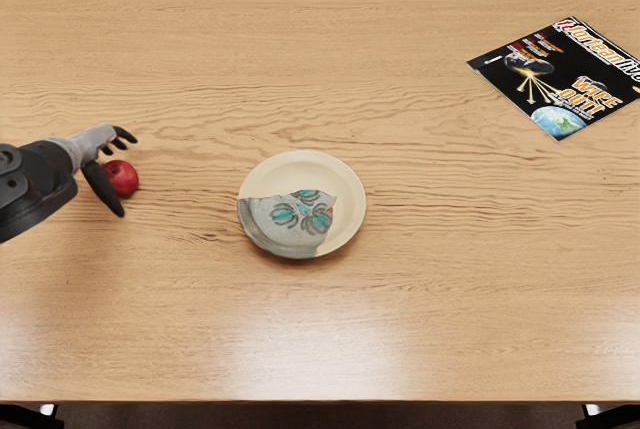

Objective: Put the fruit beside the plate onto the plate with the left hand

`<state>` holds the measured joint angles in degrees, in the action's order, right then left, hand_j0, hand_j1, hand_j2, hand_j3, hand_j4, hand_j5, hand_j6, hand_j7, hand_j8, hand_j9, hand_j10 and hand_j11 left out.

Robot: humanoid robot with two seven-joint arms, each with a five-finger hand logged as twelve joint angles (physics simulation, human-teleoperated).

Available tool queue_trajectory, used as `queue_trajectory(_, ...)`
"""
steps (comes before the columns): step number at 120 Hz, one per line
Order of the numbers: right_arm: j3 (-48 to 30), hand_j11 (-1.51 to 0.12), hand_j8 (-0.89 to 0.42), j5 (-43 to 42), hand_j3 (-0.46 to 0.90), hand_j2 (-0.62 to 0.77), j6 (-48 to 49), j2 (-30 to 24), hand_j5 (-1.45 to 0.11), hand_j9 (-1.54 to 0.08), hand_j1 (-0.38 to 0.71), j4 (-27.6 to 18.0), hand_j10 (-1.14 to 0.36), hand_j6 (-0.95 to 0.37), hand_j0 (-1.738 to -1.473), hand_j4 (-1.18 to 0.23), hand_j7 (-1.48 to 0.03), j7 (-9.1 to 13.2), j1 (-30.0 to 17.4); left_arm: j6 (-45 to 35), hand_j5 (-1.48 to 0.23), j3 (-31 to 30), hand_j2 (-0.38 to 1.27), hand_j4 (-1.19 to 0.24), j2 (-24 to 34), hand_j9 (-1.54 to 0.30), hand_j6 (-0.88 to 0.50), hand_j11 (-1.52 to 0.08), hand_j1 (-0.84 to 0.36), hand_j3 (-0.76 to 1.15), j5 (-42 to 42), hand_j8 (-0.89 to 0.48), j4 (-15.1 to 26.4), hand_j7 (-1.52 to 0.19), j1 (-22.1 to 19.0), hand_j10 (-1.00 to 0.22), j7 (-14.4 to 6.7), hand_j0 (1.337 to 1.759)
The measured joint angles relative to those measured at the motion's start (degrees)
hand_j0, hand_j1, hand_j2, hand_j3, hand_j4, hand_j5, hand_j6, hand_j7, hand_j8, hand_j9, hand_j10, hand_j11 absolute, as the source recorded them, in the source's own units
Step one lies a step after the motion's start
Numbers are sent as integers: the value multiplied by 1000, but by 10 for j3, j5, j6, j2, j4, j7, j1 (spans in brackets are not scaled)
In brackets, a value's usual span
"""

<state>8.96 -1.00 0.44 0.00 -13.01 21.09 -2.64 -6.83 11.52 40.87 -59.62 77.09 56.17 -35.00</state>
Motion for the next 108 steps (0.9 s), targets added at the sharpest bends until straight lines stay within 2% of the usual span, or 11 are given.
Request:
queue_trajectory(36,0,0,0,0,0,0,0,0,0,0,-349,0,0,0,-1658,0,0,0,0,-2,-439,0,72,-342,-1,-439,-343,-439,-53,0,3,-343,-2,-439,-2,-342,0,1658)
queue_trajectory(89,0,0,0,0,0,0,0,0,0,0,-349,0,0,0,-1658,0,0,0,0,-2,-595,0,96,-460,-11,-595,-461,-594,-196,0,1,-461,-26,-595,-13,-460,0,1658)
queue_trajectory(108,0,0,0,0,0,0,0,0,0,0,-349,1,0,0,-1658,0,0,0,0,-2,-655,0,106,-507,-11,-656,-472,-655,-251,0,4,-507,-26,-656,-13,-507,0,1658)
